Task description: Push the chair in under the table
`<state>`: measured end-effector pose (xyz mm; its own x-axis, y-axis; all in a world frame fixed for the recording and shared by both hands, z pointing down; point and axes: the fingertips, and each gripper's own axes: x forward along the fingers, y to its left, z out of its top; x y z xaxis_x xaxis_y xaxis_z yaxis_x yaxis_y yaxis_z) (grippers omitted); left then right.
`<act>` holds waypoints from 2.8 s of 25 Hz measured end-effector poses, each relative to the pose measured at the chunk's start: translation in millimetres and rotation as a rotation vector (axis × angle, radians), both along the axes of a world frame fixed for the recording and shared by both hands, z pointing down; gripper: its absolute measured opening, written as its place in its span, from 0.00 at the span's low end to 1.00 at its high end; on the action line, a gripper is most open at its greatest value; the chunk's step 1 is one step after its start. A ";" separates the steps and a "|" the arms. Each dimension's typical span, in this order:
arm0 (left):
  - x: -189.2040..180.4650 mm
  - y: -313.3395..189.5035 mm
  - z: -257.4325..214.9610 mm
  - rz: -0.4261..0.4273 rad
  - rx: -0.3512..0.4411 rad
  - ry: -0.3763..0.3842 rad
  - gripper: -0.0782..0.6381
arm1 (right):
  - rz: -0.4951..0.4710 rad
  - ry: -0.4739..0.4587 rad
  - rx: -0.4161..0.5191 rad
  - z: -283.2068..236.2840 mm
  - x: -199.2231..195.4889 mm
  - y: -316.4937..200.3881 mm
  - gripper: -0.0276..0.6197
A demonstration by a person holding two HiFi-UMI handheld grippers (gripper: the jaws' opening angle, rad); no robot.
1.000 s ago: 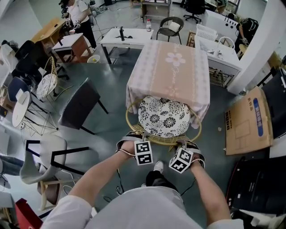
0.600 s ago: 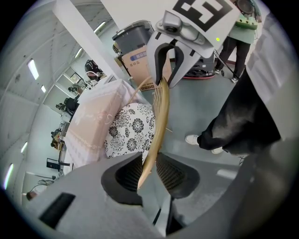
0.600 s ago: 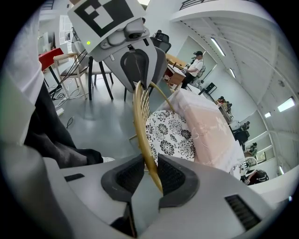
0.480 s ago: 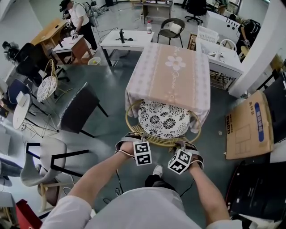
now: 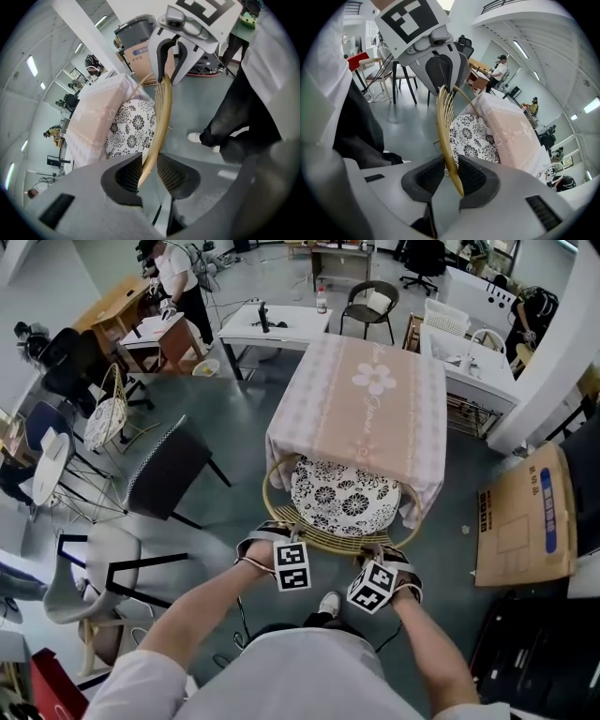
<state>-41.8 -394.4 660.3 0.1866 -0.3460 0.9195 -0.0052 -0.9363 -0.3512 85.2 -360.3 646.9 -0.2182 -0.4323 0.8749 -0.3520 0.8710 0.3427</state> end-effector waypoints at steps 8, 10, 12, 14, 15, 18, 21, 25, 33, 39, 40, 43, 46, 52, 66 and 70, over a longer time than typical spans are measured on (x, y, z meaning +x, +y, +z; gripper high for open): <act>-2.2 1.2 0.2 -0.015 -0.023 0.017 0.25 | 0.017 -0.030 0.020 1.2 -1.0 -1.6 0.18; -3.8 2.2 1.0 -0.022 -0.016 0.022 0.25 | 0.029 -0.022 0.025 1.9 -2.6 -0.8 0.18; -4.5 2.8 1.1 -0.025 0.009 0.034 0.26 | 0.049 -0.006 0.040 0.8 -3.7 -0.5 0.18; -4.3 3.2 -0.6 -0.027 0.031 0.058 0.26 | 0.075 0.006 0.056 -0.6 -5.1 0.2 0.18; -4.0 3.7 -2.6 -0.030 0.037 0.073 0.26 | 0.089 0.009 0.061 -1.5 -6.0 0.8 0.18; -2.6 6.2 -13.1 -0.049 0.054 0.126 0.27 | 0.144 0.009 0.074 -5.5 -5.8 1.7 0.18; -1.6 15.3 -22.4 -0.058 0.063 0.188 0.27 | 0.213 -0.002 0.099 -13.2 -5.6 2.9 0.19; 3.8 28.9 -40.9 -0.070 0.088 0.300 0.27 | 0.280 -0.042 0.144 -26.9 -11.9 11.5 0.18; 12.2 49.5 -90.7 -0.246 0.036 0.586 0.27 | 0.434 -0.225 0.205 -72.8 -33.3 32.4 0.17; 14.9 70.9 -129.4 -0.354 0.014 0.790 0.26 | 0.568 -0.409 0.276 -121.9 -46.4 46.3 0.14; 14.7 74.4 -134.6 -0.375 0.000 0.821 0.26 | 0.578 -0.433 0.289 -129.4 -49.2 48.8 0.14; 15.1 81.6 -153.0 -0.428 -0.036 0.910 0.24 | 0.598 -0.499 0.321 -149.8 -56.3 55.2 0.13; 14.0 84.8 -174.0 -0.457 -0.035 0.974 0.20 | 0.626 -0.575 0.338 -167.5 -63.2 61.3 0.12; 12.8 91.6 -189.6 -0.492 -0.036 1.046 0.12 | 0.673 -0.703 0.326 -181.6 -74.6 70.3 0.05; 5.3 91.9 -184.6 -0.522 -0.068 1.041 0.12 | 0.692 -0.745 0.326 -184.7 -87.5 68.3 0.05; 4.2 91.1 -184.6 -0.525 -0.065 1.040 0.12 | 0.688 -0.746 0.310 -182.0 -89.1 66.7 0.05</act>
<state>-37.7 -303.3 475.7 0.7086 -0.5626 0.4259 -0.6545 -0.7496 0.0986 -3.9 -293.6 464.9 -0.2778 -0.8485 0.4505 -0.9488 0.3157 0.0096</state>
